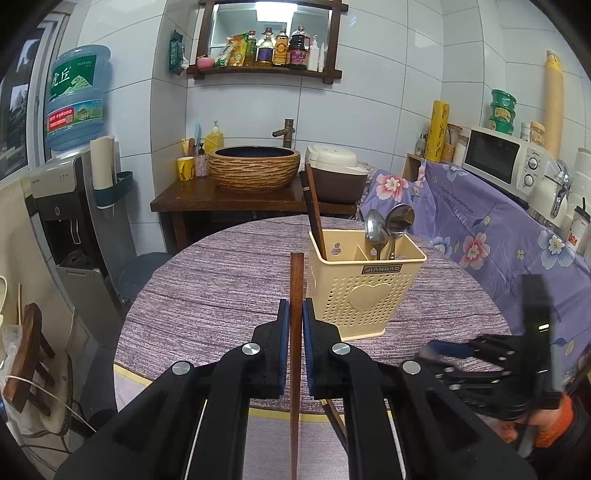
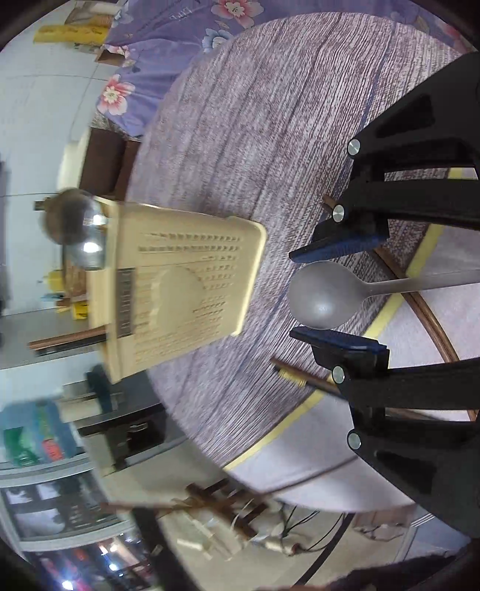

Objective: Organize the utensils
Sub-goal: 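Carry the brown chopstick with the left tool while the right tool carries the plastic spoon to the holder, then release the chopstick from the left tool while the right tool releases the spoon into the holder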

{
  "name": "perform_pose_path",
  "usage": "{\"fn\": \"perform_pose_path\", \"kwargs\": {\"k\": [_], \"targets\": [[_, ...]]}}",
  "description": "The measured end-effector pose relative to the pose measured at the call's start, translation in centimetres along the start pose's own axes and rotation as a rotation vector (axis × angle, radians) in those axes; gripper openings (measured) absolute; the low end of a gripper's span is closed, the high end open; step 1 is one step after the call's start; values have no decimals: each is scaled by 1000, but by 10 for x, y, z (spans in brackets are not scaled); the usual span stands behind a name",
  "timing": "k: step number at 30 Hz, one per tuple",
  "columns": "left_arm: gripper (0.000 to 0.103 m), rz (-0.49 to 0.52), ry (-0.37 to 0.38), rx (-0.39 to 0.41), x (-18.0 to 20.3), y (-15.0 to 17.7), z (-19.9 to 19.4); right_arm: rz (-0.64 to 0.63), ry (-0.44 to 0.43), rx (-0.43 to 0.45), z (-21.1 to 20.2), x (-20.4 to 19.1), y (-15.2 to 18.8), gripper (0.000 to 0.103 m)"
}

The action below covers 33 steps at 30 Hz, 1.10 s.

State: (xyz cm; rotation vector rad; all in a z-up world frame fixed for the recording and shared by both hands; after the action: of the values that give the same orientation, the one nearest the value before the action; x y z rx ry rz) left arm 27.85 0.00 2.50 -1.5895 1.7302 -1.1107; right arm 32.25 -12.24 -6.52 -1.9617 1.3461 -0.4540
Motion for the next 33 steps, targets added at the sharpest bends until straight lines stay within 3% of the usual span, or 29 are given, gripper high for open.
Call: {"fn": "perform_pose_path", "kwargs": {"k": [7, 15, 21, 28, 33], "targets": [[8, -16, -1, 9, -6, 0, -3, 34, -18, 102, -56, -1, -8, 36], [8, -14, 18, 20, -4, -2, -10, 42, -25, 134, -73, -6, -13, 36], [8, -17, 57, 65, -1, -29, -27, 29, -27, 189, -90, -9, -38, 36], [8, 7, 109, 198, 30, -117, -57, 22, 28, 377, -128, -3, -133, 36], [8, 7, 84, 320, 50, -183, -57, 23, 92, 492, -138, 5, -209, 36]]}}
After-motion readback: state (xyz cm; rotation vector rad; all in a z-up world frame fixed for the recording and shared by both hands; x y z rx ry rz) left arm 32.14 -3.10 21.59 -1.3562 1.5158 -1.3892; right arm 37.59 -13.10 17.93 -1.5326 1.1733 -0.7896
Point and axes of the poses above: each gripper's, at about its wrist camera, not at the fingertips, and z roughly the way its jaws point, x to its right, y to its underside, the point moved 10 cm from there along z, roughly the way its jaws point, and after that the axes turned 4 degrees about -z, right-handed, at the moved point
